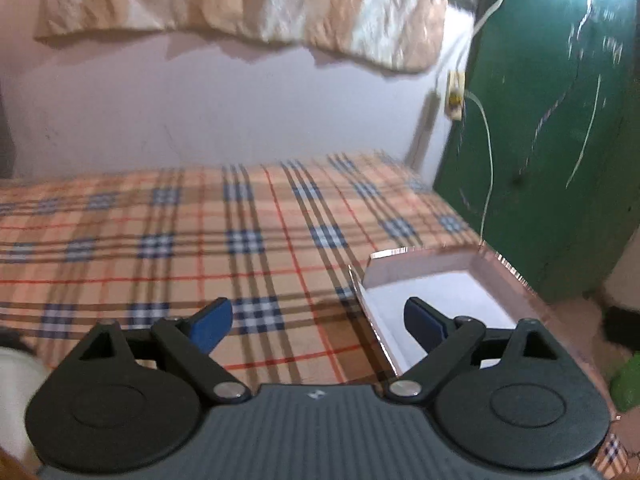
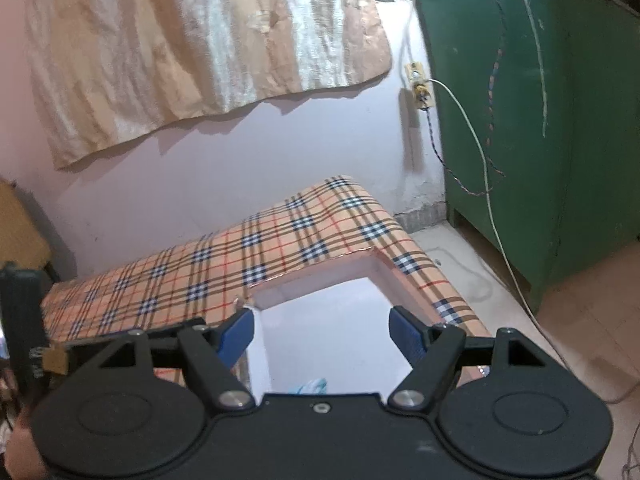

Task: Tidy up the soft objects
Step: 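Return both grippers to the pile of soft items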

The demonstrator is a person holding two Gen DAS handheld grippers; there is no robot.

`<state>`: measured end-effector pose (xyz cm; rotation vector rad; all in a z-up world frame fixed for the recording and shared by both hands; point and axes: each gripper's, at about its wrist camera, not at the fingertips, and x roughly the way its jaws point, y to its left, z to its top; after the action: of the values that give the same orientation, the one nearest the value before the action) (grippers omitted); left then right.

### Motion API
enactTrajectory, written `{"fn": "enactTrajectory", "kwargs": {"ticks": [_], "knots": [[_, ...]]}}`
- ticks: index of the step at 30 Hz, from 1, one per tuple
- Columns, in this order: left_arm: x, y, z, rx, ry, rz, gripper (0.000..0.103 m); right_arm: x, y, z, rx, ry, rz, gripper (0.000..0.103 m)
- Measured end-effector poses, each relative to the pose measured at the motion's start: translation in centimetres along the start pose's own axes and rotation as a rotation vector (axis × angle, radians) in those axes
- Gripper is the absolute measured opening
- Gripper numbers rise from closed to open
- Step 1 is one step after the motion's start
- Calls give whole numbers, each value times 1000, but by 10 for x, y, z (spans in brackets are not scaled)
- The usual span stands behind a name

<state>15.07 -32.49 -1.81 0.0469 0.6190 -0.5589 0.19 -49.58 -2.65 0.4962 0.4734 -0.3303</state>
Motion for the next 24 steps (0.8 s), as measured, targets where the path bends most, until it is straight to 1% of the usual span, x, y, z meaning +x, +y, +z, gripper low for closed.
{"fn": "enactTrajectory", "kwargs": {"ticks": [4,8,10,12,17,22,24], "knots": [[-53,12,5,42,-71,110,103,-11,26,-10,-51,11,54,87],[-108,44,0,27,-99,200,103,-21,67,-21,-106,31,113,88],[-128,60,-6,11,-97,245,103,-28,92,-29,-136,44,160,88],[-147,79,-11,-16,-78,278,103,-35,113,-36,-154,49,190,88],[-186,121,-28,-61,-49,339,103,-46,166,-57,-192,91,265,88],[-218,156,-40,-120,-46,379,103,-52,212,-74,-235,131,317,88],[-229,169,-47,-141,-44,407,103,-55,227,-81,-247,145,339,88]]}}
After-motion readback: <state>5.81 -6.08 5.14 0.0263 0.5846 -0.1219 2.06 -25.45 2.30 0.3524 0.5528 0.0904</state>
